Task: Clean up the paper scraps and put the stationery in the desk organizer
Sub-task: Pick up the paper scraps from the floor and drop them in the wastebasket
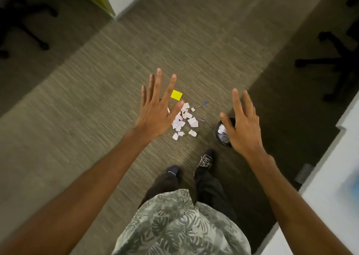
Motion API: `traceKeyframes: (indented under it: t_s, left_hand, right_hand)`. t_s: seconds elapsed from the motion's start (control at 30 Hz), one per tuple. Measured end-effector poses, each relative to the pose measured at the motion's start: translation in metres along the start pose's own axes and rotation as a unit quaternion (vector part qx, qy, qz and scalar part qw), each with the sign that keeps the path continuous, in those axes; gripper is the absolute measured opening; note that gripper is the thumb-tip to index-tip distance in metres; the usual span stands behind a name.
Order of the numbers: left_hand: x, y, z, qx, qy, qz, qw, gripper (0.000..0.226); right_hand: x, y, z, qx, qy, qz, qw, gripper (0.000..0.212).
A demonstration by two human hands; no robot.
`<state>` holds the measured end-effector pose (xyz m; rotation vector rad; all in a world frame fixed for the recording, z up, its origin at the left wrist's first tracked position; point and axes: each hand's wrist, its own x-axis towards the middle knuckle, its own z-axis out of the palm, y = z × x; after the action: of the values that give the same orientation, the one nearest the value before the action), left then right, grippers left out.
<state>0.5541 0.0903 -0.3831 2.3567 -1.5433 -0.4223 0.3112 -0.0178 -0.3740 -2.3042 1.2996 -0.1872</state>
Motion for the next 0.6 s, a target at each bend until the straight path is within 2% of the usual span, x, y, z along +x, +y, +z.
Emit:
traceKeyframes:
  t_s: [0.33, 0.6]
  left_hand:
    - [0.023, -0.033, 0.074, -0.015, -0.006, -0.108, 0.994, 0.075]
    - [0.055, -0.100, 0.181, -0.033, -0.090, -0.152, 0.984, 0.097]
  right_hand:
    - [0.081, 0.043, 0.097, 0.030, -0.117, -0.038, 0.992, 0.076]
    - [0.124, 0.081, 0.243, 0.027, -0.186, -0.007, 0.982, 0.093]
